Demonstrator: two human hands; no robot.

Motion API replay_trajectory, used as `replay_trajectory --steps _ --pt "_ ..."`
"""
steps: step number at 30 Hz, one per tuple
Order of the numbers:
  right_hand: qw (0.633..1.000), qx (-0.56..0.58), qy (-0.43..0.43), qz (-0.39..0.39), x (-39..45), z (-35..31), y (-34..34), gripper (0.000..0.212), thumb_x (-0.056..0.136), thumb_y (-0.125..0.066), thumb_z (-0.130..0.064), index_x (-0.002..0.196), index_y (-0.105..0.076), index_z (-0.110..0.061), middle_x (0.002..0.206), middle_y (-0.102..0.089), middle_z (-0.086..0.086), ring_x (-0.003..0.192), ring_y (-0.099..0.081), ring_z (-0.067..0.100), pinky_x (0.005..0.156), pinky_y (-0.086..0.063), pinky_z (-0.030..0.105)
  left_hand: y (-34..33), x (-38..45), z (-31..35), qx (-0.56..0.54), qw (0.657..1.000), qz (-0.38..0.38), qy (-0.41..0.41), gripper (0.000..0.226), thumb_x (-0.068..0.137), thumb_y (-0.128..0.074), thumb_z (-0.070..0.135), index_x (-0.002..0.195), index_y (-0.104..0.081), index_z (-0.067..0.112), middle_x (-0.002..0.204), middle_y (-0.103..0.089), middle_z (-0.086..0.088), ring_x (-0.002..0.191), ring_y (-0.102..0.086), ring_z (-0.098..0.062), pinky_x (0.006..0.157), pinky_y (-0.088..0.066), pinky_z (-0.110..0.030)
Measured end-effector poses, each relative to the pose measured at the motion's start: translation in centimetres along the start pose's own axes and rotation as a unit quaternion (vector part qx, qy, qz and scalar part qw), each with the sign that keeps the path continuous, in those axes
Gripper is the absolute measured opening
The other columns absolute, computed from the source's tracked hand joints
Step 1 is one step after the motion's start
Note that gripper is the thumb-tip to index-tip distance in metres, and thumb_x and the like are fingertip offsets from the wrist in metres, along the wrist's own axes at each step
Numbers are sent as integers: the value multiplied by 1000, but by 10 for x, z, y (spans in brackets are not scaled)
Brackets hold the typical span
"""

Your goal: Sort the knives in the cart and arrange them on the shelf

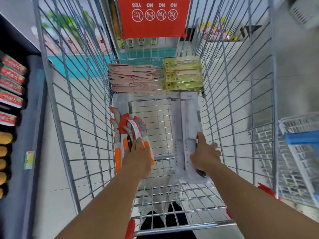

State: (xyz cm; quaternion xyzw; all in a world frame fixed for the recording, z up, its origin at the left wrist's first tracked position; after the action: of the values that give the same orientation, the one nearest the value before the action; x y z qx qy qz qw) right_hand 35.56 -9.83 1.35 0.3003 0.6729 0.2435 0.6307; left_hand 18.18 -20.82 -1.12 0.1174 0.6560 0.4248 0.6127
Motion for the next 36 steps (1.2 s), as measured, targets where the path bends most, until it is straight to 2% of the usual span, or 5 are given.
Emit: replay_trajectory --steps 13,17,21,26,36 --pt "985 -147 58 63 7 -14 0 71 94 -43 -24 150 -3 -5 157 -4 16 143 -12 33 116 -20 42 -12 0 0 -26 999 35 -5 69 94 -44 21 151 -6 14 158 11 -10 147 4 -30 118 -11 -48" --pt "978 -90 182 53 -1 -48 -7 66 95 -43 -20 150 -8 -11 157 -11 9 141 -18 30 112 -24 41 -14 5 3 -42 997 44 -49 63 96 -43 26 151 -14 14 159 -4 -7 145 -15 -29 116 -22 -44" --pt "961 -56 270 -18 -8 -78 -31 64 95 -45 -23 151 -13 -19 154 -21 6 136 -28 30 108 -31 42 -10 5 3 -116 985 129 15 65 96 -44 24 151 -11 17 160 -1 -9 147 -4 -27 118 -18 -44" --pt "960 -42 267 -70 -5 -99 -58 70 93 -49 -25 151 -10 -26 155 -14 8 135 -25 37 109 -27 41 -7 6 -15 -209 945 148 206 80 92 -52 26 151 1 13 157 12 -15 146 3 -32 116 -22 -45" --pt "964 20 259 -60 12 -109 -70 50 97 -39 -30 144 -25 -34 155 -12 6 134 -29 36 107 -35 46 -10 15 -9 -267 928 186 181 55 89 -51 22 141 -34 32 155 -16 -4 136 -24 -28 111 -26 -38"
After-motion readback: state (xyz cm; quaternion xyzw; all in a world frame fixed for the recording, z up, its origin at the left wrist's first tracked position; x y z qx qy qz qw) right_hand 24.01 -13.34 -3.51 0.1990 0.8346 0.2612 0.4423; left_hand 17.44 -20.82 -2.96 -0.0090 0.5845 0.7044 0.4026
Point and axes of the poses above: each hand's wrist, its own x-axis towards the middle knuckle, its own y-axis out of the back of the hand, z = x × y, the point moved 1 cm from there along x, towards the middle knuckle
